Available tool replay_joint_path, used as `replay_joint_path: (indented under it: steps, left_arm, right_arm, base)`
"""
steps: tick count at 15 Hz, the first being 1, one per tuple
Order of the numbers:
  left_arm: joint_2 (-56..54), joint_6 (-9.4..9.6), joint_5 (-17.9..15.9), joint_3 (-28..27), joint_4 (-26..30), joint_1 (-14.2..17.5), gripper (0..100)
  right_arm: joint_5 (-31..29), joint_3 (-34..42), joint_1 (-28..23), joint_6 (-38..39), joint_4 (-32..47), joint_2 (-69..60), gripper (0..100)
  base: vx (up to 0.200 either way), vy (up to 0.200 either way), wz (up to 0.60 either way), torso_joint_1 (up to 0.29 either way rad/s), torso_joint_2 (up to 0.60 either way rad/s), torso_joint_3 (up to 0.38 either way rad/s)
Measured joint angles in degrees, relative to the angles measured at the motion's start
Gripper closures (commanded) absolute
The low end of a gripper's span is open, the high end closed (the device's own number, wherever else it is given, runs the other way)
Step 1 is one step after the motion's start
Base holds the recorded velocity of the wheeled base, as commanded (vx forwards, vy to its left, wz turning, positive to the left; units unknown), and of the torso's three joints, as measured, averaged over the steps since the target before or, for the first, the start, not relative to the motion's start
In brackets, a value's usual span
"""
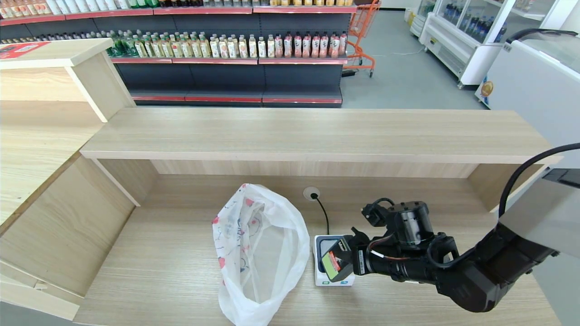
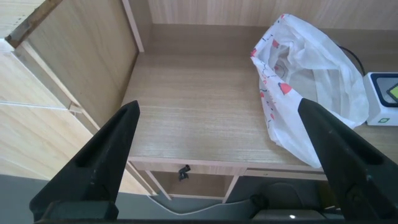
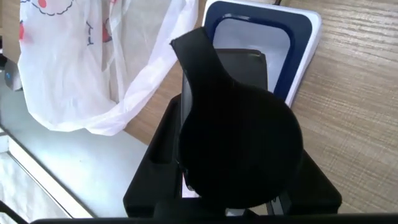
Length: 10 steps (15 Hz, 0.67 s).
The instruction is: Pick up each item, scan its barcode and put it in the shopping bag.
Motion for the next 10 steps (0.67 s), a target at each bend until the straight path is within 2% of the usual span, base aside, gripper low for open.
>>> replay_joint_path:
  steps: [4, 10]
  left_arm:
    - [0.0, -0.02, 0.0, 0.0, 0.0, 0.0, 0]
    - [0.0, 0.0, 0.0, 0.0, -0.02, 0.0, 0]
  right_arm:
    - [0.0, -0.22, 0.06, 0.0, -4.71, 1.88, 100]
    - [-1.21, -1.66, 0.5, -0.2, -5.57, 4.57, 100]
  base:
    - [0.0, 0.0, 0.0, 0.0, 0.0, 0.0]
    - [0.0, 0.0, 0.0, 0.0, 0.0, 0.0]
